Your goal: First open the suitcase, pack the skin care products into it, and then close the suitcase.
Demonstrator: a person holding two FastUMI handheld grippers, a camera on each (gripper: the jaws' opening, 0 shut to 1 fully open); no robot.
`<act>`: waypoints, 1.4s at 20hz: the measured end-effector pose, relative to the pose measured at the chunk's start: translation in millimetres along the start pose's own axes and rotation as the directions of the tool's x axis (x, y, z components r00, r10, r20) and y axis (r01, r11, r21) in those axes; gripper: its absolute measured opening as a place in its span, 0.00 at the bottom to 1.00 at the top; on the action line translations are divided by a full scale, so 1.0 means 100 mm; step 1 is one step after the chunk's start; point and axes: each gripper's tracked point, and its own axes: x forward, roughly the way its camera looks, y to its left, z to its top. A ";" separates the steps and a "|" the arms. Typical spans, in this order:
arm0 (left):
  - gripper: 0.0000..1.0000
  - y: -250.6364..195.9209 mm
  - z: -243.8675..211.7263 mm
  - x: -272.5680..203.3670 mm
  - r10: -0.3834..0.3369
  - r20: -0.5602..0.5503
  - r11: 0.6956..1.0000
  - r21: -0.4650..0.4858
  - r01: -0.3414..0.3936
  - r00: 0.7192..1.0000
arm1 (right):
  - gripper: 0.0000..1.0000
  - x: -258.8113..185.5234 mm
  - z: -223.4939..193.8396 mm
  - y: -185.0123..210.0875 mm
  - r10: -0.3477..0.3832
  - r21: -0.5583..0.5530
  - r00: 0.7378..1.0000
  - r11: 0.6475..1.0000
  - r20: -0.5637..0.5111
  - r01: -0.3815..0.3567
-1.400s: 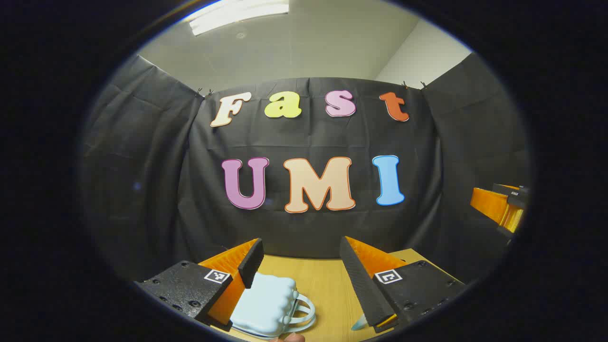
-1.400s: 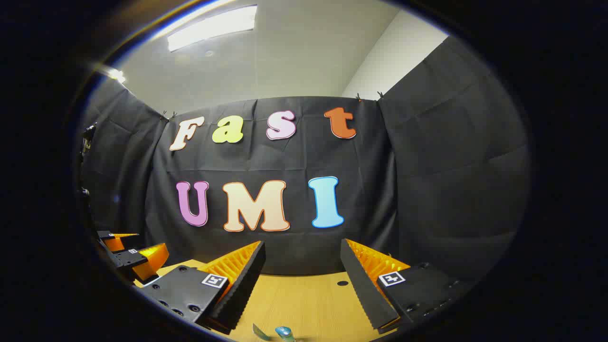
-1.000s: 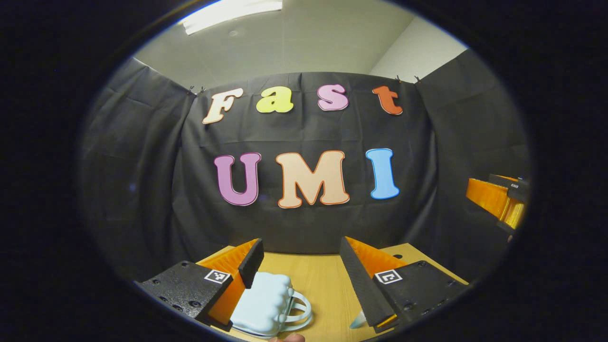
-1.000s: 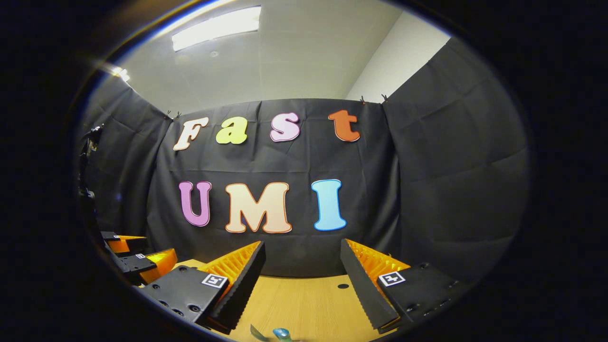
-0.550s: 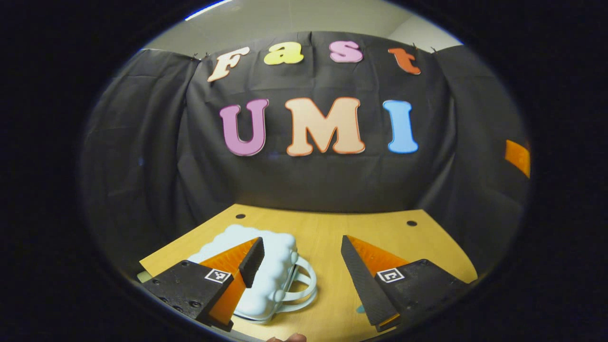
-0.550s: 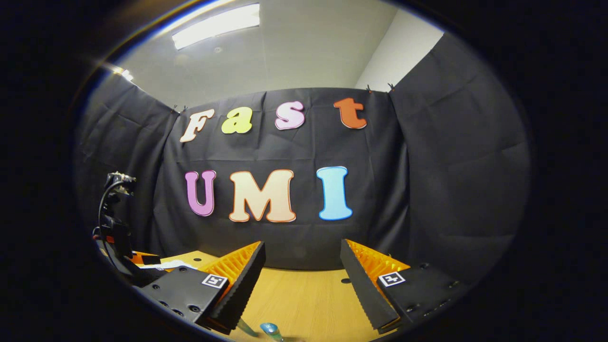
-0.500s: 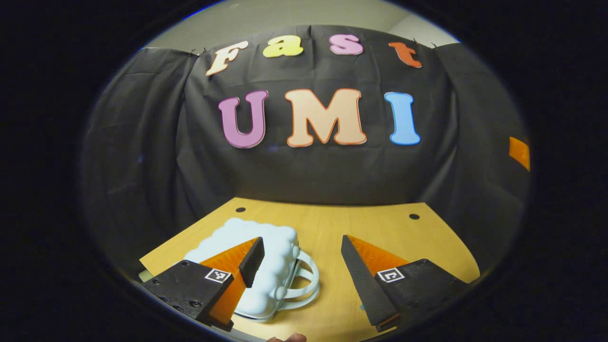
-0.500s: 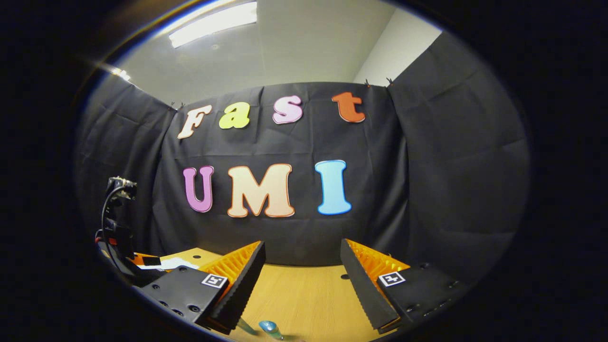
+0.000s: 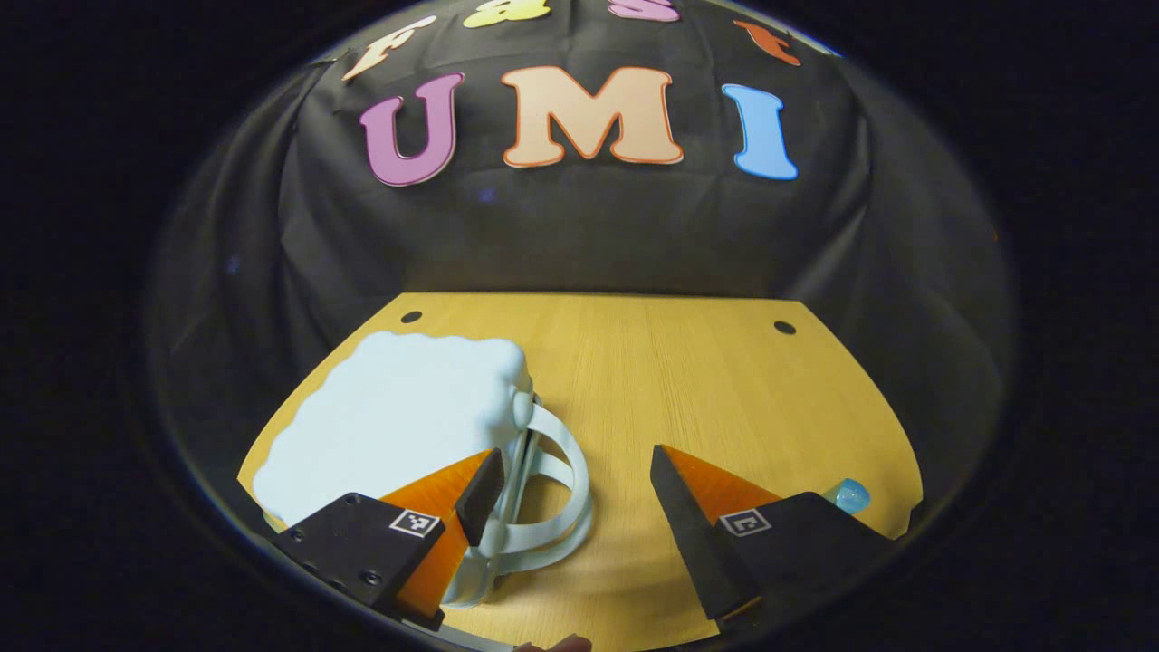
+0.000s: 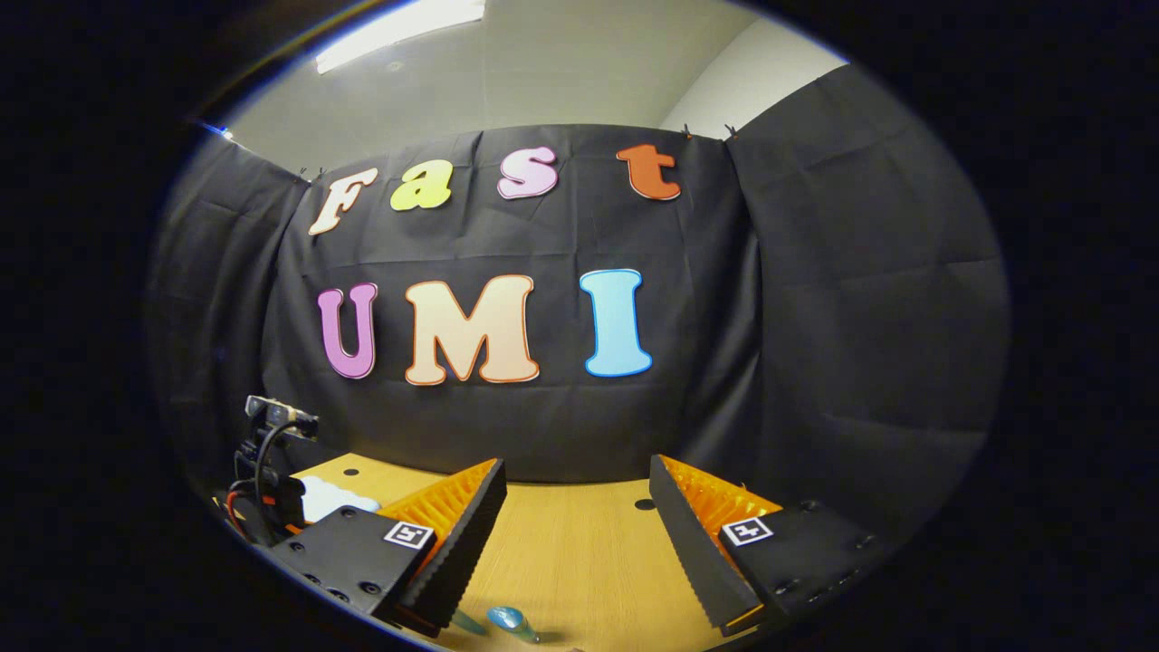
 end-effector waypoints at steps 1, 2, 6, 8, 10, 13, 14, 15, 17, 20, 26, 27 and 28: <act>0.96 -0.03 -0.02 0.07 -0.012 -0.018 1.000 -0.002 0.012 1.000 | 0.99 0.00 -0.03 -0.01 -0.009 -0.005 1.000 1.000 -0.008 0.009; 0.96 -0.05 -0.07 0.15 -0.013 -0.049 1.000 -0.004 0.013 0.999 | 0.99 0.00 -0.05 -0.03 -0.019 -0.013 1.000 1.000 -0.017 0.019; 0.95 -0.06 -0.25 0.42 -0.031 -0.153 0.999 -0.035 0.026 0.988 | 0.99 0.04 -0.10 -0.10 -0.047 -0.026 0.998 0.999 -0.039 0.046; 0.95 -0.05 -0.32 0.51 -0.034 -0.194 0.998 -0.053 0.024 0.980 | 0.99 0.07 -0.12 -0.11 -0.054 -0.031 0.997 0.998 -0.048 0.053; 0.93 -0.11 -0.32 0.59 -0.061 -0.198 0.997 -0.055 0.051 0.978 | 0.99 0.09 -0.15 -0.08 -0.055 -0.040 0.997 0.998 -0.055 0.052; 0.89 -0.14 -0.42 0.67 -0.087 -0.246 0.995 -0.067 0.072 0.965 | 0.99 0.11 -0.17 -0.04 -0.044 -0.053 0.997 0.998 -0.059 0.041; 0.81 -0.16 -0.45 0.70 -0.095 -0.259 0.994 -0.077 0.077 0.961 | 0.99 0.11 -0.16 -0.02 -0.041 -0.057 0.998 0.998 -0.057 0.038; 0.73 -0.15 -0.47 0.72 -0.089 -0.269 0.994 -0.077 0.071 0.959 | 0.99 0.11 -0.17 0.00 -0.038 -0.062 0.998 0.997 -0.053 0.034; 0.53 -0.06 -0.51 0.76 -0.058 -0.281 0.998 -0.052 0.045 0.958 | 0.99 0.11 -0.17 0.00 -0.033 -0.067 0.998 0.997 -0.051 0.029; 0.18 0.03 -0.58 0.79 -0.023 -0.306 1.000 0.005 0.026 0.952 | 0.99 0.11 -0.15 -0.02 -0.029 -0.060 0.999 0.998 -0.044 0.027; 0.00 0.00 -0.47 0.67 -0.014 -0.317 0.997 0.062 0.036 0.948 | 1.00 0.12 -0.11 0.03 -0.008 -0.037 1.000 0.999 -0.023 0.007; 0.00 0.00 -0.40 0.64 -0.014 -0.303 0.996 0.080 0.040 0.953 | 0.99 0.12 -0.11 0.05 -0.001 -0.034 1.000 0.999 -0.018 0.000; 0.00 0.00 -0.35 0.58 -0.021 -0.287 0.995 0.089 0.048 0.958 | 0.99 0.12 -0.10 0.09 0.008 -0.033 1.000 0.999 -0.015 -0.009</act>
